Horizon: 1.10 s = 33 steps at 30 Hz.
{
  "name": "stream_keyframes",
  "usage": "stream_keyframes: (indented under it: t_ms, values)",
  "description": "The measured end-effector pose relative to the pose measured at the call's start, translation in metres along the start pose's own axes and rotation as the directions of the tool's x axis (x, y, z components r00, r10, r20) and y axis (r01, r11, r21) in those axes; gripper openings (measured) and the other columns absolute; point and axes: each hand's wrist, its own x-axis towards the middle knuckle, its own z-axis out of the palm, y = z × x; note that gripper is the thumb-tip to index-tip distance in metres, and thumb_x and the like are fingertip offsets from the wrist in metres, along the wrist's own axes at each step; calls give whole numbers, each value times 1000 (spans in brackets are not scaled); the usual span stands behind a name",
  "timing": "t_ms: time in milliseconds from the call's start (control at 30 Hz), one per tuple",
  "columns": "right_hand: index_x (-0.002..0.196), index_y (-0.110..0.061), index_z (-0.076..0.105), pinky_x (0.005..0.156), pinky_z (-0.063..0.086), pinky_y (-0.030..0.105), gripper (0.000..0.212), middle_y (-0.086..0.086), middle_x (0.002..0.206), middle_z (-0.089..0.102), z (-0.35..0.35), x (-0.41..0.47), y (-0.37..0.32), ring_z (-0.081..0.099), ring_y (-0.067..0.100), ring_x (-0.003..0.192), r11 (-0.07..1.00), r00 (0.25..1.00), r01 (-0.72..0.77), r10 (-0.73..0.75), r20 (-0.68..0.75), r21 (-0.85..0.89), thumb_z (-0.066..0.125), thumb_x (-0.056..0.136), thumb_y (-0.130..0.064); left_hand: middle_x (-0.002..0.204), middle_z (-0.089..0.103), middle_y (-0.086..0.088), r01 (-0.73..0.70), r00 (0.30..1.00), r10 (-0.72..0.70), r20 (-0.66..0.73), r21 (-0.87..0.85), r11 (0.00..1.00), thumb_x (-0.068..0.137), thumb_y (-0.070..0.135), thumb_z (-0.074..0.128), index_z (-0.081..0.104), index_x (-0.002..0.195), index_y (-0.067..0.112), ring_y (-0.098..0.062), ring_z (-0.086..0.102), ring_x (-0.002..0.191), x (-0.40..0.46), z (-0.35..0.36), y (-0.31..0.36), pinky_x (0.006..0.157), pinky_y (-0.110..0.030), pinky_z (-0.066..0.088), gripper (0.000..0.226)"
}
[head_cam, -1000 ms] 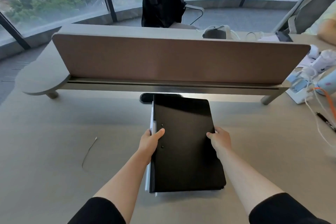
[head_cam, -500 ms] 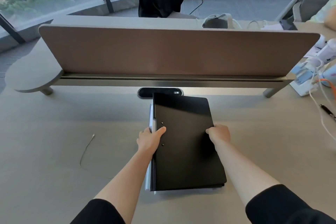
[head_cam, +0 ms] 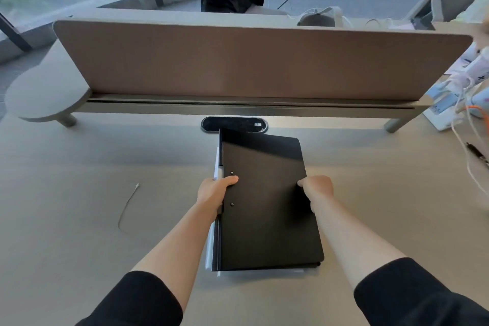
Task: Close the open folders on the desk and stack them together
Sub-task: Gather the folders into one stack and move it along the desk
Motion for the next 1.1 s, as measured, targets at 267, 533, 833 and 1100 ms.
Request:
stream_keyframes:
  t_ms: [267,533,833,1100]
  values:
    - [102,2,60,88,50,41,17,23,114,64,-2,-8,7,60,35,95,997,999,-30,29,25,71,67,89,-8,95,79,-11,86,995,-82,54,-77,993,74,34,85,73,99,7,-30,75,83,-6,-4,-4,78,-45,63,39]
    - [106,-12,70,80,46,33,15,7,97,66,3,-18,32,60,30,91,992,994,31,-44,105,125,60,95,-13,110,70,-10,48,999,-48,-14,2,999,50,71,81,54,122,12,-31,70,99,3,-15,-26,83,-46,60,97]
    - [119,-26,61,86,50,35,25,-2,121,65,-3,-40,43,63,22,106,967,952,252,-257,165,49,53,95,-27,115,66,-10,-34,999,33,37,43,998,72,67,70,44,126,14,-30,68,103,-27,-30,-28,87,-45,57,81]
    - [112,-35,63,90,53,37,20,-2,122,66,-8,-66,44,65,19,107,925,891,269,-344,295,267,53,100,-23,107,76,-9,-98,995,100,17,-71,993,78,55,74,58,124,15,-29,75,92,-63,-52,-24,81,-45,62,63]
